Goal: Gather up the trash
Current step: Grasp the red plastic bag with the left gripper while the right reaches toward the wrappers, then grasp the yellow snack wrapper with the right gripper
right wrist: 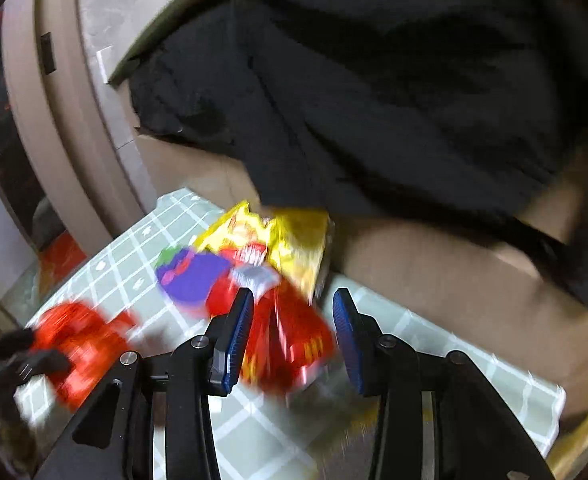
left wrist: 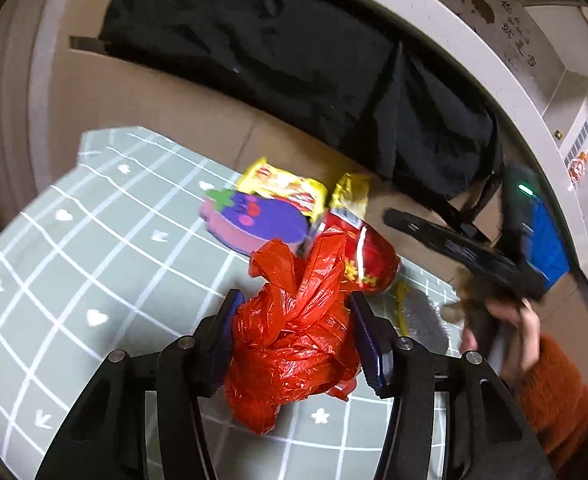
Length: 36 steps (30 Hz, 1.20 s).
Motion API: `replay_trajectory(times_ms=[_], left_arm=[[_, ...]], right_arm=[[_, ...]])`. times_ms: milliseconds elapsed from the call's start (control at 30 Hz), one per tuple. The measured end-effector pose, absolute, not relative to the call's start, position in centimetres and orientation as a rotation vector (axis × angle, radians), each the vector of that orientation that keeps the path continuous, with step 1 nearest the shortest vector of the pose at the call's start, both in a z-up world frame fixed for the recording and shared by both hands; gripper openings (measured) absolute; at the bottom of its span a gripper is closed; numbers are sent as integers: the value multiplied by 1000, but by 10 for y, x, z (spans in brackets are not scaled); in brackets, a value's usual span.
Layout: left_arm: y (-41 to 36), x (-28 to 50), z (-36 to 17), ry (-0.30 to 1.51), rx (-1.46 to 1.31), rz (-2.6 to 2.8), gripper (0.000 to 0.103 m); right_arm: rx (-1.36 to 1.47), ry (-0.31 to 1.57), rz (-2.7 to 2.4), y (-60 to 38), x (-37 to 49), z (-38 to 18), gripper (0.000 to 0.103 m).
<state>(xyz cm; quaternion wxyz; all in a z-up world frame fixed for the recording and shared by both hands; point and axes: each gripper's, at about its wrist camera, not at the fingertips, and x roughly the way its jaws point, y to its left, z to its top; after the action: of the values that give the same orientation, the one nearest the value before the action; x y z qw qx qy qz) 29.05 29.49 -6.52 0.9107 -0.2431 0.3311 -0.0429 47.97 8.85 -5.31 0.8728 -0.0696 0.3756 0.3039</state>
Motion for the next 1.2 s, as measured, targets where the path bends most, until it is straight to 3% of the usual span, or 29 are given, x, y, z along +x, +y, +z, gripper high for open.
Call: replay_trajectory(times_ms=[233, 333, 433, 900, 933, 1033, 1200], left_arm=[[330, 282, -73, 673, -529, -21, 54], [340, 281, -75, 670, -551, -11, 54], [341, 279, -75, 659, -571, -18, 54], [305, 257, -54, 619, -561, -64, 54], [303, 255, -53, 616, -562, -62, 54], [300, 250, -50, 612, -548, -53, 54], [307, 245, -51, 619, -544, -29, 54]], right_arm=[[-106, 906, 569, 123, 537, -84, 38], [-106, 957, 655, 131, 534, -94, 11], [-149, 967, 722, 131, 506, -94, 7], [-158, 869, 801, 62, 392, -34, 5], [-160, 866, 792, 60, 395, -34, 8], [-185, 841, 775, 54, 395, -34, 41], [-101, 855, 743, 55, 422, -48, 41]])
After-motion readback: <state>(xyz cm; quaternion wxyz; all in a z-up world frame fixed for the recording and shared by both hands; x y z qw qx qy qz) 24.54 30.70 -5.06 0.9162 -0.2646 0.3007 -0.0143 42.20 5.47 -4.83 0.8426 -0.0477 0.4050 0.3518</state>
